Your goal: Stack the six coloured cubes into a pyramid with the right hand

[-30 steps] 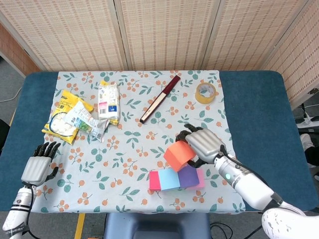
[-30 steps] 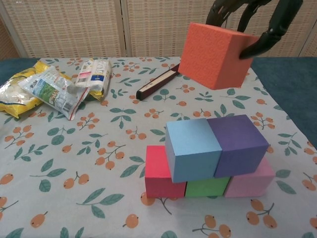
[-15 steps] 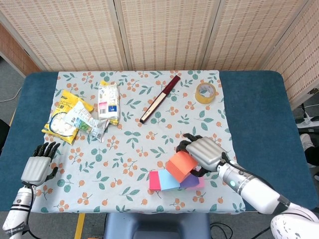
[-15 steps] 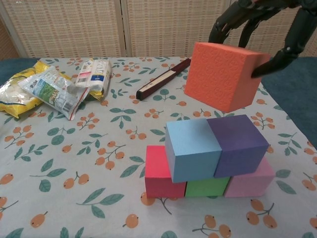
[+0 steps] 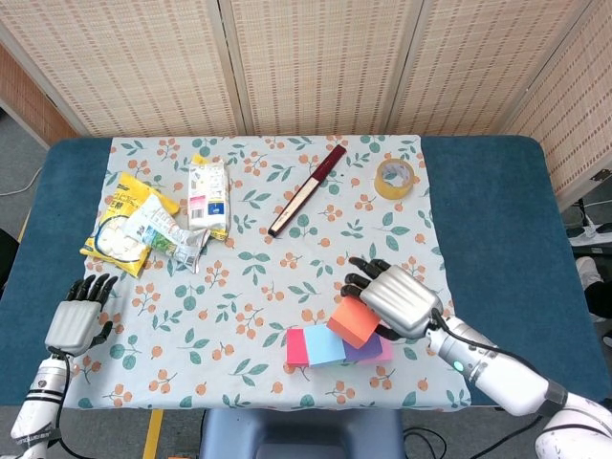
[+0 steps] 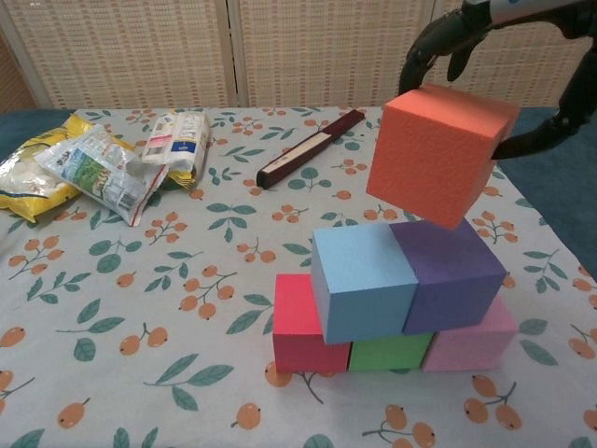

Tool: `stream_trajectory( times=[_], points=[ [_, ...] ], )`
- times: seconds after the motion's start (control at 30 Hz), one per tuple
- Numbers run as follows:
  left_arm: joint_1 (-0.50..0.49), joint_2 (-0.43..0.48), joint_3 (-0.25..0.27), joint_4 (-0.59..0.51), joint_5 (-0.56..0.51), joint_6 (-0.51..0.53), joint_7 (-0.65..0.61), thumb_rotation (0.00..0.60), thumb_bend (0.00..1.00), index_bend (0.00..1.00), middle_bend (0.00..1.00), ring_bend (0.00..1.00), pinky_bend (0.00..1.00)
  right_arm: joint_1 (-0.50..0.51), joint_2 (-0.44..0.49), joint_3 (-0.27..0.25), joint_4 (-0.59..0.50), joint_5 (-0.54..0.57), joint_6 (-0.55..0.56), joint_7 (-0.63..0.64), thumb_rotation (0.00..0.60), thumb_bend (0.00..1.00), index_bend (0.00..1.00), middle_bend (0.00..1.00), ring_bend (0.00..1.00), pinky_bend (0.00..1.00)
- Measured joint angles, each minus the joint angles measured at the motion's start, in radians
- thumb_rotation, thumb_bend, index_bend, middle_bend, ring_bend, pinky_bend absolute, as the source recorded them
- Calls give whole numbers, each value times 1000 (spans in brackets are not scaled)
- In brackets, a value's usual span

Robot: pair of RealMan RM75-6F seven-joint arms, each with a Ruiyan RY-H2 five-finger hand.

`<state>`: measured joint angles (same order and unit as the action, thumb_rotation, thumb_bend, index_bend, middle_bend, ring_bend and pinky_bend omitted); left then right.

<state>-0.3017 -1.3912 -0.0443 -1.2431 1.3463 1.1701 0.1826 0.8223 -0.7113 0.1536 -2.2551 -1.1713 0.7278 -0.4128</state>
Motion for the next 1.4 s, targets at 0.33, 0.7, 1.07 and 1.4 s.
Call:
stream_trajectory(
  times=[0.33, 0.7, 1.07, 1.4],
  points=[
    [-13, -36, -6, 46, -29, -30, 44, 600, 415, 0, 57, 9, 100, -37, -127, -47, 375, -553, 126, 480, 600, 400, 748, 167, 0, 194],
    [-20, -81, -16, 95, -63, -41, 108, 600, 414, 0, 57, 9, 100, -3, -308, -135, 897, -954, 594, 865, 600, 400, 737, 162, 0, 196],
    [-24, -101, -15, 116, -74, -51, 130, 600, 416, 0, 57, 9, 100, 17, -412, -221, 1099, -1115, 852, 902, 600, 400, 725, 161, 0, 218],
    [-23, -104, -17, 120, -67, -36, 125, 600, 414, 0, 57, 9, 100, 57, -416, -245, 1123, -1116, 843, 878, 600, 400, 721, 161, 0, 230]
  ],
)
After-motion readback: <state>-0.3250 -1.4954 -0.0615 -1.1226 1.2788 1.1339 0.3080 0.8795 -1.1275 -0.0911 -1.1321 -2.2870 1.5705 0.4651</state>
